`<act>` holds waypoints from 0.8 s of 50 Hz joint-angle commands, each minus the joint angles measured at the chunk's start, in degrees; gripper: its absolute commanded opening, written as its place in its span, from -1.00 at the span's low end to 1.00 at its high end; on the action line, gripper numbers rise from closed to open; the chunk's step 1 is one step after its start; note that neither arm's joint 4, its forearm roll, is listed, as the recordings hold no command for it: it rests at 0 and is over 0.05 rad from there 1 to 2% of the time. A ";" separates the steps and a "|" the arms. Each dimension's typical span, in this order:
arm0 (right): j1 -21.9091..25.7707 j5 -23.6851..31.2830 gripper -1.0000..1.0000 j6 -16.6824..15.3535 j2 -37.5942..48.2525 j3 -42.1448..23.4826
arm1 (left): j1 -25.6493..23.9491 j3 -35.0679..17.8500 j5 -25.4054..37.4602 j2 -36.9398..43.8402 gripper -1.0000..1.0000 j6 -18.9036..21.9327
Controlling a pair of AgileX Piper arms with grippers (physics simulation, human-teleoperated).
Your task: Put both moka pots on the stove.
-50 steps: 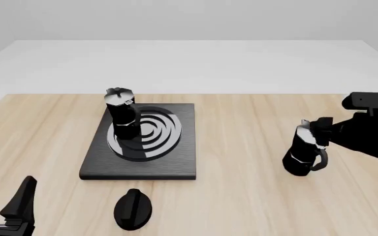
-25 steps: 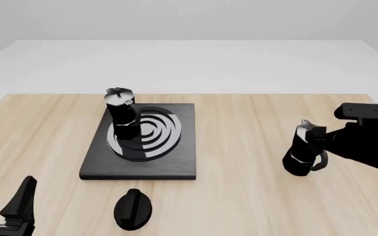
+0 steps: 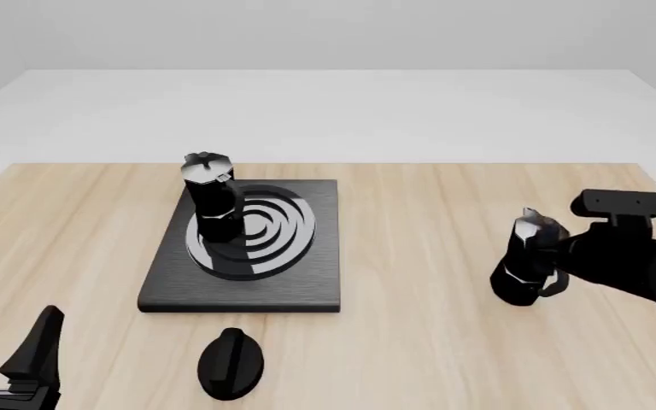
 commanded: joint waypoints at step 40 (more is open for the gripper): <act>-0.64 -5.50 1.00 0.78 6.43 3.10 | 0.01 0.00 0.00 0.00 1.00 0.02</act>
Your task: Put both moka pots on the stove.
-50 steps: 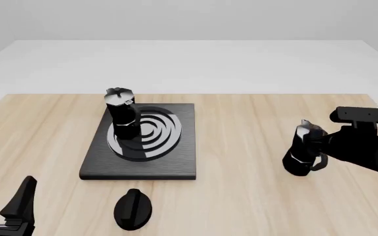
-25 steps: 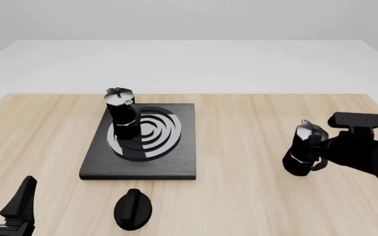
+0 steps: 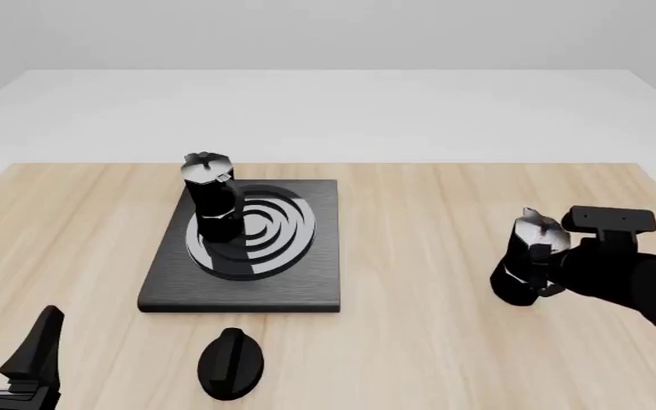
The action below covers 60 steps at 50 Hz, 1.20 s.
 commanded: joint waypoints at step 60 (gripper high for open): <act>9.18 -5.60 -1.00 -6.95 -6.30 -4.38 | -0.01 0.00 0.00 0.01 1.00 0.00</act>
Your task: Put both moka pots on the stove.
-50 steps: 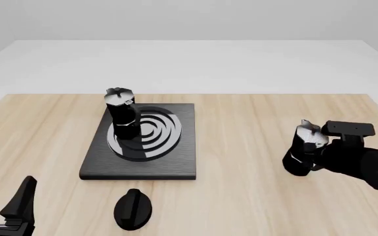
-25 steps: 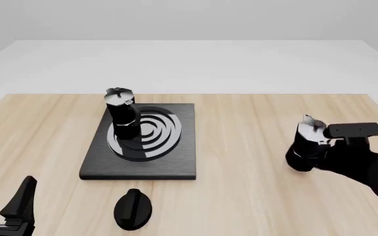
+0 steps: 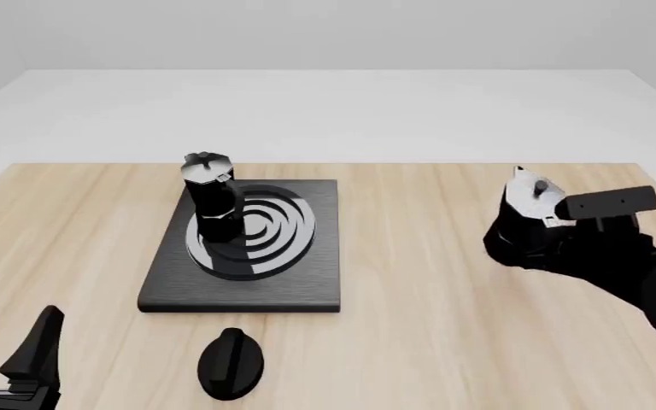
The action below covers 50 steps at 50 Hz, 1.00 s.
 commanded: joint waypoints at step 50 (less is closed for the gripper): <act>22.85 3.42 -1.00 2.59 21.64 -33.51 | 0.00 0.00 0.00 0.00 1.00 -0.01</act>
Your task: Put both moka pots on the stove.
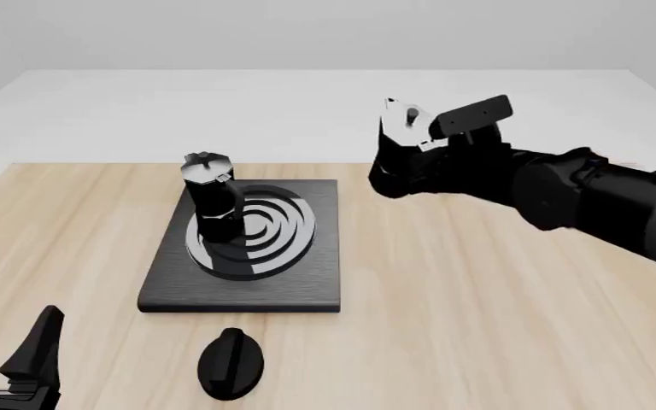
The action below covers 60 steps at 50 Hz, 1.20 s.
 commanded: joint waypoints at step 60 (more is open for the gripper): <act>11.41 5.27 -1.00 0.78 17.69 -24.67 | 0.00 0.00 0.00 0.01 1.00 -0.01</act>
